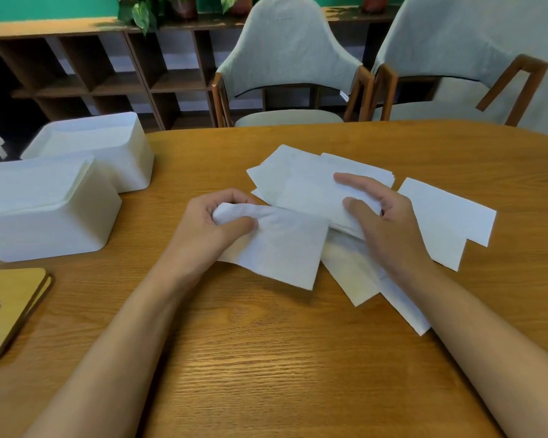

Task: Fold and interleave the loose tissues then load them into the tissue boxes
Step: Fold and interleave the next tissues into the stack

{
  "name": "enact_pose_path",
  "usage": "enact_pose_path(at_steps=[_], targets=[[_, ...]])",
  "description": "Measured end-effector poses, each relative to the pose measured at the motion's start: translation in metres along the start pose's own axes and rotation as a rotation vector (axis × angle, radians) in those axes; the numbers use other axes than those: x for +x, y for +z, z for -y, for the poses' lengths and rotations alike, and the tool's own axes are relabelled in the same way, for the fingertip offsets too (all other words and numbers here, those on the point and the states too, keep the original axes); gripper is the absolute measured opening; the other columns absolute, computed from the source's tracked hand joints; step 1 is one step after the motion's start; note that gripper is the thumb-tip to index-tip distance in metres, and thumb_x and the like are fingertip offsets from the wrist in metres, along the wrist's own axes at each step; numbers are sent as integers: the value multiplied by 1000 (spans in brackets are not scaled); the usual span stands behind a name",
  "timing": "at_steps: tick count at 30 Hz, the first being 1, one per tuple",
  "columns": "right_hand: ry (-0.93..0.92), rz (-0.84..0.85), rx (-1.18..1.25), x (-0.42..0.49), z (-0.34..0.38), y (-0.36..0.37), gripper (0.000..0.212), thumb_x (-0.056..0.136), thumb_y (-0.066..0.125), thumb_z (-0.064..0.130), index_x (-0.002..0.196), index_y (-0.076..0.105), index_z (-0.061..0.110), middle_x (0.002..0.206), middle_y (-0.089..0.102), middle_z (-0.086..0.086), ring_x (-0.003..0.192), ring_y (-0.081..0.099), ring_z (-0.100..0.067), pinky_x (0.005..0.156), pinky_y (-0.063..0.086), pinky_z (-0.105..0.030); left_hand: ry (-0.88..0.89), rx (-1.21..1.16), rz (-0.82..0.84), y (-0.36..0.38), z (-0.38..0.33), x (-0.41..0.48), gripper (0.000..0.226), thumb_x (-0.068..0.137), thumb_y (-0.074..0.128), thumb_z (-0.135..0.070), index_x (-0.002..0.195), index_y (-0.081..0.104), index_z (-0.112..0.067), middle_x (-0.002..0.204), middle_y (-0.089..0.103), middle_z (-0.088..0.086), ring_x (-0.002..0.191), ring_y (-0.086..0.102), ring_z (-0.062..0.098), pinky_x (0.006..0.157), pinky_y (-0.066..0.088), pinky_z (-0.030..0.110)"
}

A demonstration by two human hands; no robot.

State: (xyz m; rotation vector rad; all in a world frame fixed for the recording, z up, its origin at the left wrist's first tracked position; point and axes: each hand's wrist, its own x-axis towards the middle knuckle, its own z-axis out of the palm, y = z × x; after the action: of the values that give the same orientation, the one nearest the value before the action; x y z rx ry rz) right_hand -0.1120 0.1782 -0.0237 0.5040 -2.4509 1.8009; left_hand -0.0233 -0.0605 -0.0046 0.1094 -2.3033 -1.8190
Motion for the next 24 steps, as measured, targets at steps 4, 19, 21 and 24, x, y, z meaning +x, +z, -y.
enact_pose_path(at_steps=[4, 19, 21, 24], targets=[[-18, 161, 82, -6, 11, 5, 35, 96, 50, 48, 120, 72, 34, 124, 66, 26, 121, 52, 11, 101, 40, -20, -14, -87, -5, 5, 1, 0, 5, 87, 76, -13, 87, 73, -17, 86, 72, 0, 78, 64, 17, 69, 47, 32], [-115, 227, 0, -11, 5, 16, 73, 85, 74, 47, 145, 33, 54, 143, 28, 47, 135, 30, 13, 107, 37, -20, 54, -130, -182, 24, 10, 4, 26, 85, 83, -5, 109, 73, -6, 94, 81, 4, 81, 75, 12, 65, 57, 22], [-122, 226, -6, -11, 5, 18, 81, 82, 74, 49, 148, 26, 53, 146, 24, 45, 134, 27, 17, 111, 37, -25, 60, -142, -193, 25, 12, 5, 27, 85, 83, -4, 109, 72, -6, 94, 81, 5, 81, 75, 13, 66, 58, 24], [-121, 212, -13, -12, 7, 19, 81, 84, 72, 48, 148, 23, 54, 152, 21, 40, 139, 25, 12, 118, 37, -39, 54, -135, -172, 27, 14, 5, 27, 85, 84, -4, 109, 72, -6, 93, 80, 4, 80, 75, 12, 65, 58, 23]])
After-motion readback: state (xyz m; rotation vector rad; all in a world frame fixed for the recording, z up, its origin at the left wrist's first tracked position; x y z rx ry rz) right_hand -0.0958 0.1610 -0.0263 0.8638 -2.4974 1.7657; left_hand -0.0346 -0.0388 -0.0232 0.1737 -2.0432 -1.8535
